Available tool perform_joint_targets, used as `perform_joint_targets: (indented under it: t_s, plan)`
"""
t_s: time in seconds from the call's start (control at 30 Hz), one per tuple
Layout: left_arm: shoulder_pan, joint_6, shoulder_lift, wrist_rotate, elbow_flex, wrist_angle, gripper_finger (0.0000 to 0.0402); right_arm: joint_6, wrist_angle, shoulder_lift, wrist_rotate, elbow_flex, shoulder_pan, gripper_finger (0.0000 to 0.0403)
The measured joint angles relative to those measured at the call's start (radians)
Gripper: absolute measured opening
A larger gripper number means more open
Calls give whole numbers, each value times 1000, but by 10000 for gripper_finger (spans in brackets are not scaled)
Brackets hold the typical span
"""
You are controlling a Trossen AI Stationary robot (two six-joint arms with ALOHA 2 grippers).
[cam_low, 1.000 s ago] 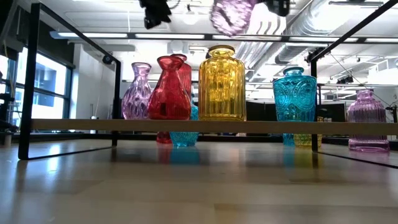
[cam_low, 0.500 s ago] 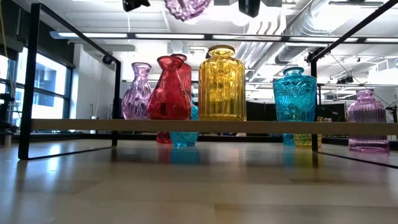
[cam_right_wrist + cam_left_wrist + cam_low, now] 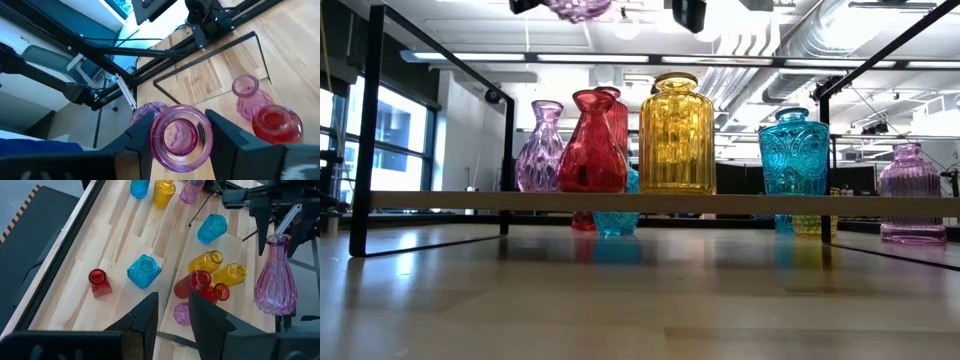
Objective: Sort vases onto shelf
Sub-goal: Put the top violet vase on the shelf aligned with the other violet vase
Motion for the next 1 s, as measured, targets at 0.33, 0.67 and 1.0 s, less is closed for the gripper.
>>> perform_joint_targets:
  t_s: [0.33, 0.67, 1.0]
  plan:
    - [-98, -140, -7, 98, 0, -13, 99, -61, 39, 29, 3, 0, 0, 119]
    - [-455, -374, -9, -55, 0, -13, 99, -145, 22, 29, -2, 0, 0, 119]
    - [-761, -630, -11, -284, -280, 146, 99, -221, 6, 46, -74, 0, 9, 119]
